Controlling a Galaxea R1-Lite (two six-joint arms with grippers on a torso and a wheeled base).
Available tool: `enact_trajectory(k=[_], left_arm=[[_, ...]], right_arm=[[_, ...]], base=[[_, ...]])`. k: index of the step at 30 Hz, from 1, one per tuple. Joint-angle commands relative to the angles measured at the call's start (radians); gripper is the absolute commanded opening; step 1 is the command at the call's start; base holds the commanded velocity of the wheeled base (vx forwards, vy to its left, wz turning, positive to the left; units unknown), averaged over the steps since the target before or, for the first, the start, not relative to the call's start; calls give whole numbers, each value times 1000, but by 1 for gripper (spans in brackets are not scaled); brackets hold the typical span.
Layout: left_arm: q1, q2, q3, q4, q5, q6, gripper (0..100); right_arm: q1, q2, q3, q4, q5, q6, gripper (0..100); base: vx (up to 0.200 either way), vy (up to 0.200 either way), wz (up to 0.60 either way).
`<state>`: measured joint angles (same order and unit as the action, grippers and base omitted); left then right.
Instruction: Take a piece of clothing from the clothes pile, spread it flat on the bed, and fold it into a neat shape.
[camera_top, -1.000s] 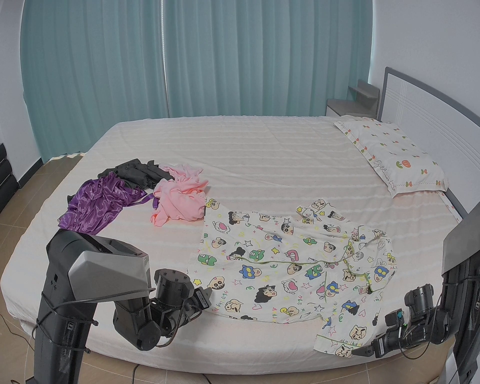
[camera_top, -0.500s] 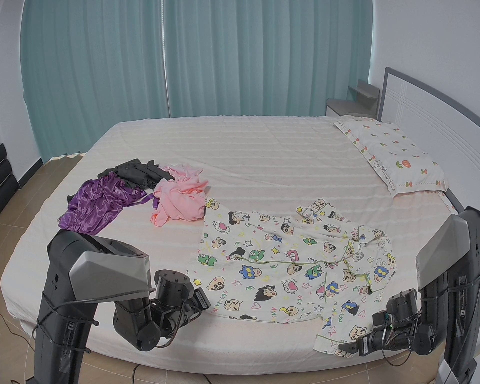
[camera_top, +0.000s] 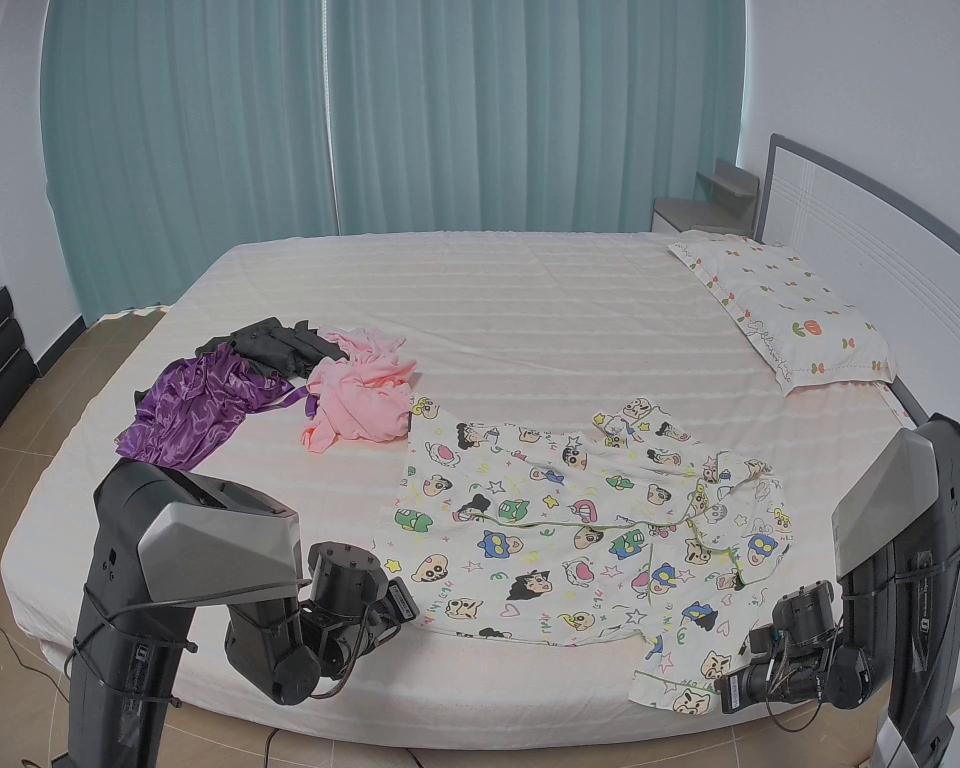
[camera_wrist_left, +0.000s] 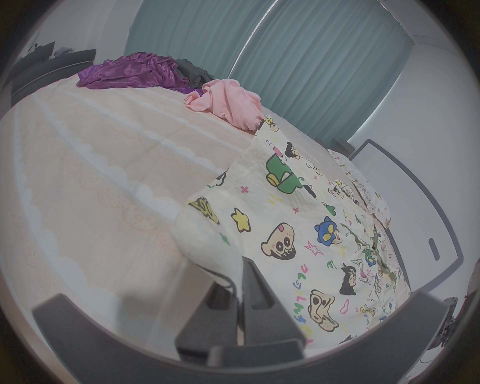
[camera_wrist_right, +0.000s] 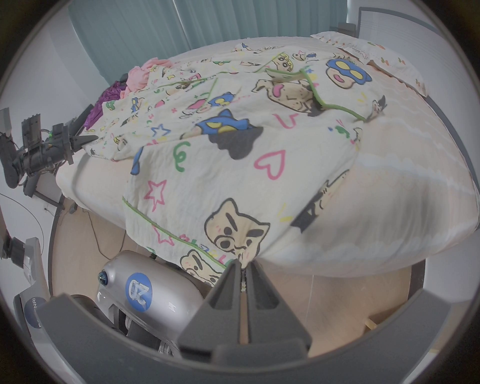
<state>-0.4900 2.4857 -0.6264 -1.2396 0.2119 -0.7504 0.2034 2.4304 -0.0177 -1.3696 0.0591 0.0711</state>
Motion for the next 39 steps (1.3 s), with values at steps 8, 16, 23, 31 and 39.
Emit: enact_trajectory(k=[8, 16, 23, 31, 39], left_arm=[[-7, -41, 63, -1, 6, 3, 0], [-25, -62, 165, -57, 12, 56, 0], [-32, -64, 165, -77, 26, 66, 0], [-22, -56, 91, -77, 26, 63, 0], [-13, -54, 56, -77, 27, 63, 0]], right_arm=[[-71, -217, 18, 236, -5, -76, 0], [-162, -326, 18, 377, -1, -197, 0], [-156, -297, 18, 392, 37, -195, 0], [-107, -212, 18, 322, 97, -201, 100], [-6, -143, -25, 214, 99, -93, 100]], base=[[0, 0, 0], [0, 0, 0], [0, 0, 0], [0, 0, 0], [0, 0, 0]])
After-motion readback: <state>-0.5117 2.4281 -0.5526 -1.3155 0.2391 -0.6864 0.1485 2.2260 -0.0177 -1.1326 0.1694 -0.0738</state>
